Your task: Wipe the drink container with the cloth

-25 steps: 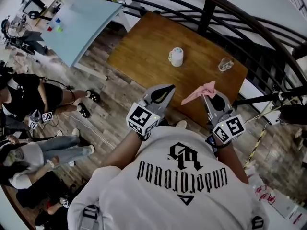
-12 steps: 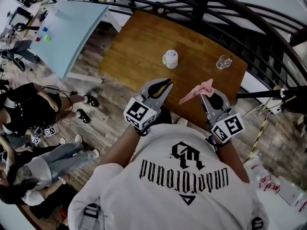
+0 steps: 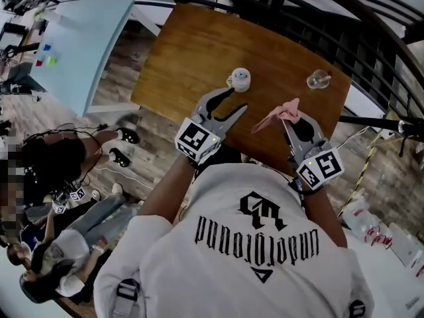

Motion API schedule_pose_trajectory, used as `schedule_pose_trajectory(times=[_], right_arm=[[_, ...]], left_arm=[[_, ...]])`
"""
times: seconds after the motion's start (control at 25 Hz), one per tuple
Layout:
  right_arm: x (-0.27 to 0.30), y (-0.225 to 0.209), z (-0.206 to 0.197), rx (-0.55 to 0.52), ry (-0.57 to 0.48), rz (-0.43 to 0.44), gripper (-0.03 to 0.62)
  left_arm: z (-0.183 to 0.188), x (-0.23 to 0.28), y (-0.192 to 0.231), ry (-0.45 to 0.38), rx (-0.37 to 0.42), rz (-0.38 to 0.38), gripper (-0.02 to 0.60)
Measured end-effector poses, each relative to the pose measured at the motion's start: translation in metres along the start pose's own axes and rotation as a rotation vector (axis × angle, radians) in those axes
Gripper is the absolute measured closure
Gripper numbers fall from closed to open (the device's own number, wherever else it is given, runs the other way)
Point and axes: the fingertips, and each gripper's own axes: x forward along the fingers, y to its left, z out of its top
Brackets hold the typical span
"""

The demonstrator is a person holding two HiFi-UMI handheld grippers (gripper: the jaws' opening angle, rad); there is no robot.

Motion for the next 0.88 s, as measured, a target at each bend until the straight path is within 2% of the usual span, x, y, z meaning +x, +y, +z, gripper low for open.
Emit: schedule_pose_trajectory(times=[0.24,0.48,0.68,0.88], right_arm=[[0.026,-0.014,-0.011,0.029,0.023,-0.039,0.546],[0.034,-0.029,-0.030,0.073,0.044,-0.084,0.546],[0.032,-0.038,-0.046,0.104,0.059,-0.118,0.546],[0.040,-0.047,-0.058,0.134,0.068,-0.163,0.546]], left_arm=[[-0.045,0.023,0.038,0.097,0.009,-0.010,0.268],[-0.083,0.056,0.049,0.180,0.103,-0.060,0.196],[-0.112,0.078,0.045,0.243,0.140,-0.114,0.173],[-0.140,0.097,0.058,0.283,0.102,-0.139,0.170]])
